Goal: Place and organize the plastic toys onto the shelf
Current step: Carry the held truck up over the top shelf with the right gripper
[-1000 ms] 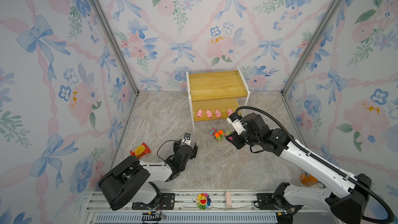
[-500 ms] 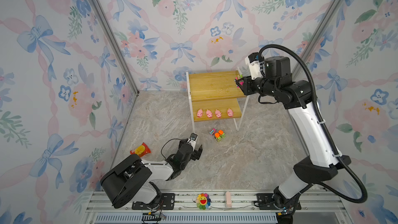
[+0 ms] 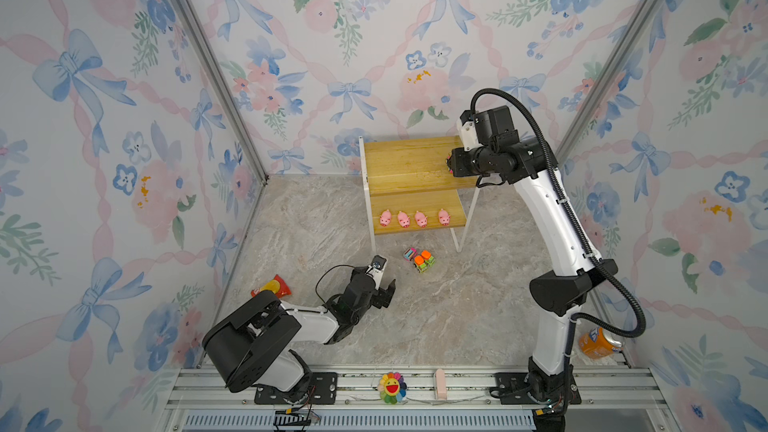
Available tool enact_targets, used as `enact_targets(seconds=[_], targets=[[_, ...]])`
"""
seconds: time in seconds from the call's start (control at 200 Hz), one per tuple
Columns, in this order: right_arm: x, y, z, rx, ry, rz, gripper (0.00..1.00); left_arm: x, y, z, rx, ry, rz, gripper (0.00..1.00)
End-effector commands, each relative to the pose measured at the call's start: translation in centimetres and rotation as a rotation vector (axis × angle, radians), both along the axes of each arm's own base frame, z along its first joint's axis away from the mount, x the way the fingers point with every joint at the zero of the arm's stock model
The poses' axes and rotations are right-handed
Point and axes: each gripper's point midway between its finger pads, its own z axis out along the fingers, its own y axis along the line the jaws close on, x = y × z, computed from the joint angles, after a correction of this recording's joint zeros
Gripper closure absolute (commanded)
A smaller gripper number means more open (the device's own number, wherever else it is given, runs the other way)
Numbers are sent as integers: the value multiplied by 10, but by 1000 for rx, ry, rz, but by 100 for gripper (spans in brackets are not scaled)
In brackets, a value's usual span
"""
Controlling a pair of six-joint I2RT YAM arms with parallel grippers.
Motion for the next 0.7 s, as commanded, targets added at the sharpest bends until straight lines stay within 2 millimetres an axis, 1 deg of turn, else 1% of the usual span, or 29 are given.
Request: enact_targets(seconds=[0.0,0.445,0.54,0.61,0.695], targets=[[-11,-10,16,-23,-37,-20,80,5,-5,5,-5,-23,-14,11],[-12,2,5,-96,-36,2,78,5,-3,6,-14,-22,-4,11],[-13,4,6,-100,-38,4,76,5,-4,6,-16,-20,-4,11],[-13,4,5,-102,-38,2,70,5,-4,6,-17,-19,-5,11],[-11,3,5,-110,-39,-2,69,5,-4,6,-20,-19,-5,11]])
